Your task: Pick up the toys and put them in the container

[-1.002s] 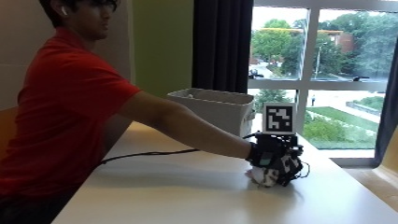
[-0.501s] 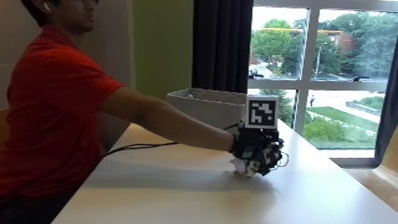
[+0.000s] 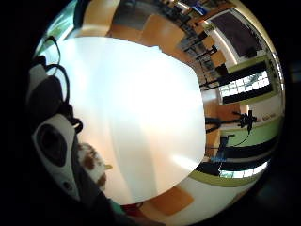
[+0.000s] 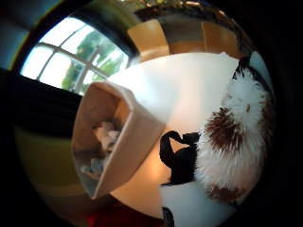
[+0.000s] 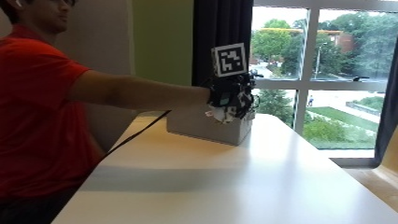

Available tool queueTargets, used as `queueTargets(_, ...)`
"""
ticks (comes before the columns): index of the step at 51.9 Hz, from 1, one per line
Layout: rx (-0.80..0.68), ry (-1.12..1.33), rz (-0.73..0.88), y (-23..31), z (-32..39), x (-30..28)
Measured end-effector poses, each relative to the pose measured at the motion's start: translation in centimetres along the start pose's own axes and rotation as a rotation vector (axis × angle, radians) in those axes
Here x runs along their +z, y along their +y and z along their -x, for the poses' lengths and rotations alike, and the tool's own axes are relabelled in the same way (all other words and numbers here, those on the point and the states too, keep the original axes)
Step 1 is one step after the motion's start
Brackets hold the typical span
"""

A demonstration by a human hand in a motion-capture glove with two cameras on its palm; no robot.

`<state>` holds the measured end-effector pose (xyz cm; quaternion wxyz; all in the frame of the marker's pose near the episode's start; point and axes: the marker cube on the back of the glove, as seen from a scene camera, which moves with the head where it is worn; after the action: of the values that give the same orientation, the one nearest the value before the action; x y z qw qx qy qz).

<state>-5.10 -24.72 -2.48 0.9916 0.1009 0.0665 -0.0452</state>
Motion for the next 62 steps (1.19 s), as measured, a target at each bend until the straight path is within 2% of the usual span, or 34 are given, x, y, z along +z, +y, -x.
queueTargets(11,-0.068,-0.022,-0.017,1.3,4.2,-4.0)
queueTargets(24,-0.217,-0.070,-0.035,1.5,9.9,-8.5)
queueTargets(32,-0.243,-0.105,-0.052,1.0,13.9,-10.4)
queueTargets(49,-0.357,-0.129,-0.070,0.8,21.8,-12.7)
queueTargets(62,-0.423,-0.126,-0.045,1.6,25.2,-11.8)
